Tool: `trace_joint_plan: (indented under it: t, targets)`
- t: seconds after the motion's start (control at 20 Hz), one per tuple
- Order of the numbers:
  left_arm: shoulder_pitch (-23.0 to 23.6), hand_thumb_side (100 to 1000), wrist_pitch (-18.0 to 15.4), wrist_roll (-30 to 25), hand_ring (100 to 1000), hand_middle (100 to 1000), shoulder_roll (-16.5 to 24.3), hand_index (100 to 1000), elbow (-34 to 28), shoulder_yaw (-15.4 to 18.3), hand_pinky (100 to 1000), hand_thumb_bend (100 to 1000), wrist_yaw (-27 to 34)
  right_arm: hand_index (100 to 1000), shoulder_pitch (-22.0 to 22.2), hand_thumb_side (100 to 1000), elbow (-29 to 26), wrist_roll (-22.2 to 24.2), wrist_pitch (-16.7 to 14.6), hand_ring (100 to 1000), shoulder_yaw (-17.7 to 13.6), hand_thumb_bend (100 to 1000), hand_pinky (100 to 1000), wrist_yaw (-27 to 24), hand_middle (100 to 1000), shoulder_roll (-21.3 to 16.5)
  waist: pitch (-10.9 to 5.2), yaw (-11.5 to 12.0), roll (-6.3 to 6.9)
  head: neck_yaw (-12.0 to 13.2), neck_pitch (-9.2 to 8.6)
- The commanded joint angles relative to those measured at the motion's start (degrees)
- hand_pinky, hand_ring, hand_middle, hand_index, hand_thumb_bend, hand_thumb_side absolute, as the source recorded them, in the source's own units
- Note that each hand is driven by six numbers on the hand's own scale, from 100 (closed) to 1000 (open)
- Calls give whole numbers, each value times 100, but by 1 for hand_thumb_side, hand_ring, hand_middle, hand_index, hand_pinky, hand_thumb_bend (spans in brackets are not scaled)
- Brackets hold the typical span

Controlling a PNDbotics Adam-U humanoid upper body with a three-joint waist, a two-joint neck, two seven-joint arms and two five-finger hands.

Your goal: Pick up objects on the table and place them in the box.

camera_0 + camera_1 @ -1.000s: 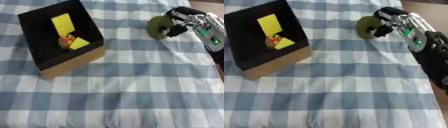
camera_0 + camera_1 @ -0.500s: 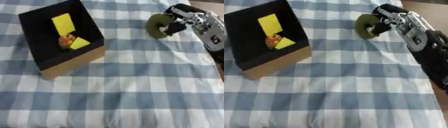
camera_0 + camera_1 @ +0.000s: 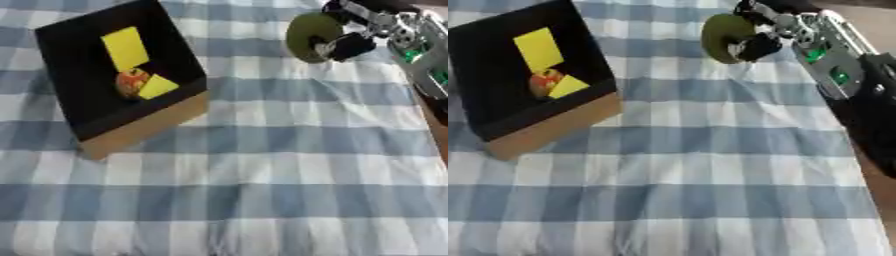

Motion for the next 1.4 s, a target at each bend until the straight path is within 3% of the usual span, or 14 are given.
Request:
trace_joint_plan:
  t: [0.05, 0.5, 0.55, 0.6, 1.05, 1.4]
  targets:
    - [-60, 685, -11, -15, 853, 761, 106, 810, -99, 36, 757, 446, -8, 638, -72, 289, -325, -7, 9, 615, -81, 266, 739, 27, 410, -269, -156, -14, 39, 28, -13]
    - [-54, 682, -20, -16, 852, 760, 117, 810, -99, 29, 757, 449, -11, 652, -450, 307, -1020, -5, -9, 619, 35, 335, 749, -83, 419, -263, -215, -13, -2, 4, 4]
    - [-56, 682, -22, -20, 852, 760, 117, 810, -99, 25, 757, 449, -10, 652, -554, 455, -1057, 36, -40, 620, 88, 395, 751, -67, 420, -213, -223, -10, -8, -4, 8]
    - [-59, 681, -25, -25, 852, 760, 116, 810, -99, 21, 757, 450, -9, 653, -670, 308, -1074, 84, -72, 621, 146, 342, 753, -49, 420, -135, -231, -4, -14, -15, 14]
    - [-185, 673, -95, -85, 849, 757, 18, 810, -99, -32, 758, 458, 43, 643, -1739, 242, -628, 369, -234, 612, 608, 236, 751, 141, 403, 1138, -269, 148, -57, -134, 28]
    - [-395, 664, -238, -178, 845, 754, -95, 809, -99, -108, 759, 468, 107, 637, -2143, 209, 108, 186, -427, 607, 703, 175, 751, 591, 394, 2170, -235, 369, -91, -320, 13]
